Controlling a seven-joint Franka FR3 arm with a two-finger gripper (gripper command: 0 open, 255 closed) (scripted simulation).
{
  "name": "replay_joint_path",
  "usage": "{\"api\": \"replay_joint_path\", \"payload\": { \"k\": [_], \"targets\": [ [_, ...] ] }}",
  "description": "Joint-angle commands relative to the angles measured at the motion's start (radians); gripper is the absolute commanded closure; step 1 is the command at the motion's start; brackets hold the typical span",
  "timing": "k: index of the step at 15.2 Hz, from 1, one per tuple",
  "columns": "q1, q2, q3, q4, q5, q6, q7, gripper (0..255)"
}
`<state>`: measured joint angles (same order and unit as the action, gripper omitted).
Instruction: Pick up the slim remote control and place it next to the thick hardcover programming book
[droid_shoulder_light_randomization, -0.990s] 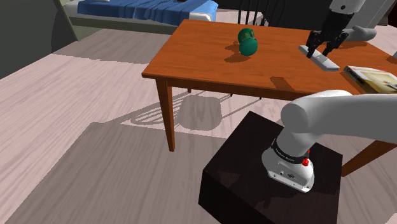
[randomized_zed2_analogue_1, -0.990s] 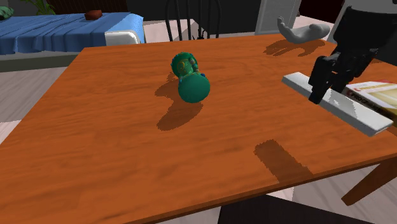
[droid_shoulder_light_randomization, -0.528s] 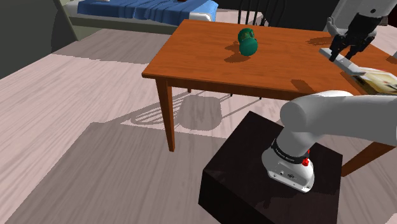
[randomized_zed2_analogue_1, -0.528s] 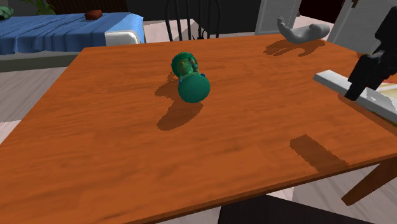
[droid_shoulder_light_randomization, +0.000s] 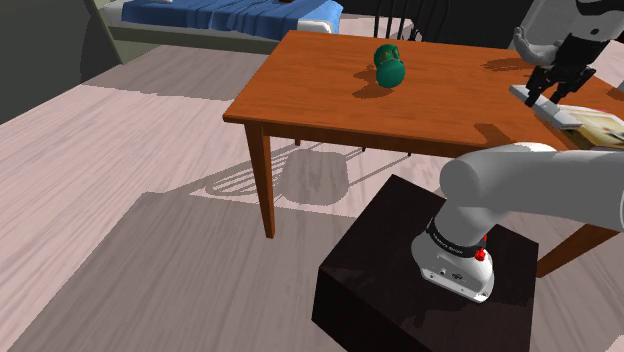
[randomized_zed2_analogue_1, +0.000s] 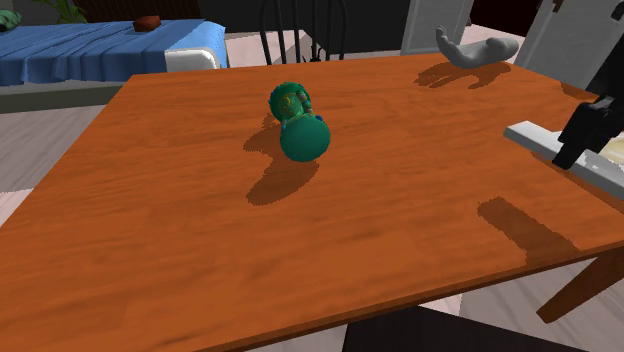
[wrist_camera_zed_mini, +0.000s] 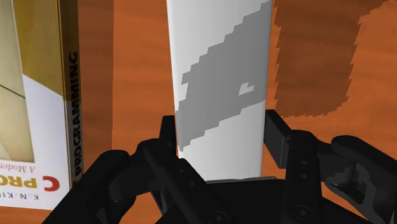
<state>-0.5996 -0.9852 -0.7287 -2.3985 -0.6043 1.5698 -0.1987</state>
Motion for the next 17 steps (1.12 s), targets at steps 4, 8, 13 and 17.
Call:
{"api": "replay_joint_path", "payload": {
  "k": [4, 8, 13, 17],
  "targets": [
    [-0.01, -0.011, -0.033, -0.065, -0.031, 0.056, 0.01, 255],
    [-0.018, -0.015, -0.063, -0.112, -0.057, 0.101, 0.016, 255],
    [-0.022, -0.016, -0.084, -0.14, -0.075, 0.13, 0.02, 255],
    [-0.022, -0.016, -0.084, -0.14, -0.075, 0.13, 0.02, 255]
  ]
}}
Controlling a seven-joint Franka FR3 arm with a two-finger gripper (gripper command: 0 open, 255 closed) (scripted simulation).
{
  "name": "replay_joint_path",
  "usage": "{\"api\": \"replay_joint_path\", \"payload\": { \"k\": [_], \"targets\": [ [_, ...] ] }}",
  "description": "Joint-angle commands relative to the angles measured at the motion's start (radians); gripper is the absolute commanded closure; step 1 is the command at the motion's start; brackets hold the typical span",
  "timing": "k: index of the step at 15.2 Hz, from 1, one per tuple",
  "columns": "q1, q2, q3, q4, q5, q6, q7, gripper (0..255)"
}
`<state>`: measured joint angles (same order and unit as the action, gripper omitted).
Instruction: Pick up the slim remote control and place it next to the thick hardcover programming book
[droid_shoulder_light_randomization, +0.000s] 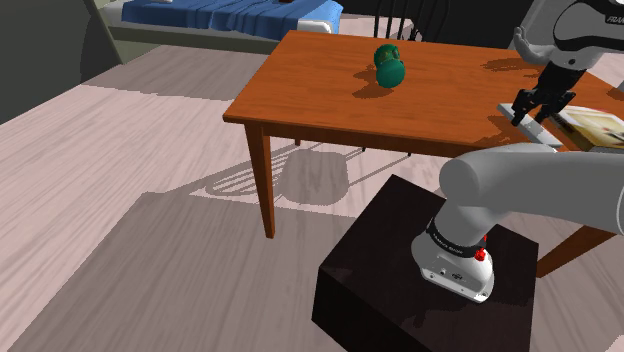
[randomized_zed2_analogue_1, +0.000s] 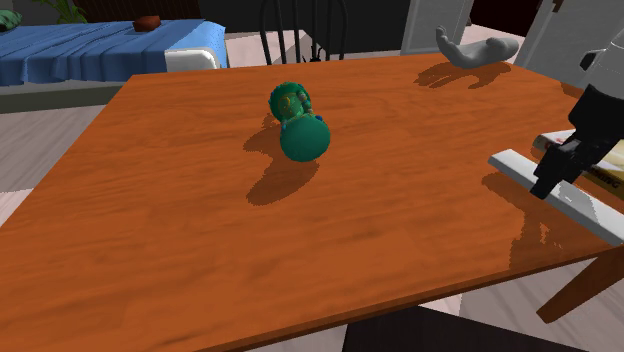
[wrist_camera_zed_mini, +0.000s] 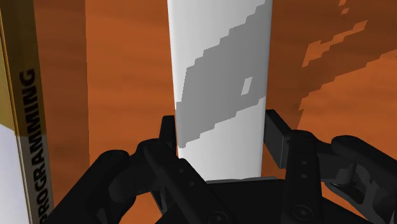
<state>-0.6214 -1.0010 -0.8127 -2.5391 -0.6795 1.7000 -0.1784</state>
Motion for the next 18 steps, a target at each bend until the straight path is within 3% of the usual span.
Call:
{"api": "replay_joint_path", "payload": {
  "k": [1, 2, 7, 11, 18],
  "targets": [
    [0.0, 0.0, 0.0, 0.0, 0.0, 0.0, 0.0, 255],
    [0.0, 0.0, 0.0, 0.0, 0.0, 0.0, 0.0, 0],
    [0.0, 0.0, 0.0, 0.0, 0.0, 0.0, 0.0, 0],
    [0.016, 0.008, 0.073, 0.109, 0.064, -0.107, -0.014, 0],
    [0.016, 0.008, 0.073, 0.109, 0.064, -0.107, -0.014, 0]
  ]
}}
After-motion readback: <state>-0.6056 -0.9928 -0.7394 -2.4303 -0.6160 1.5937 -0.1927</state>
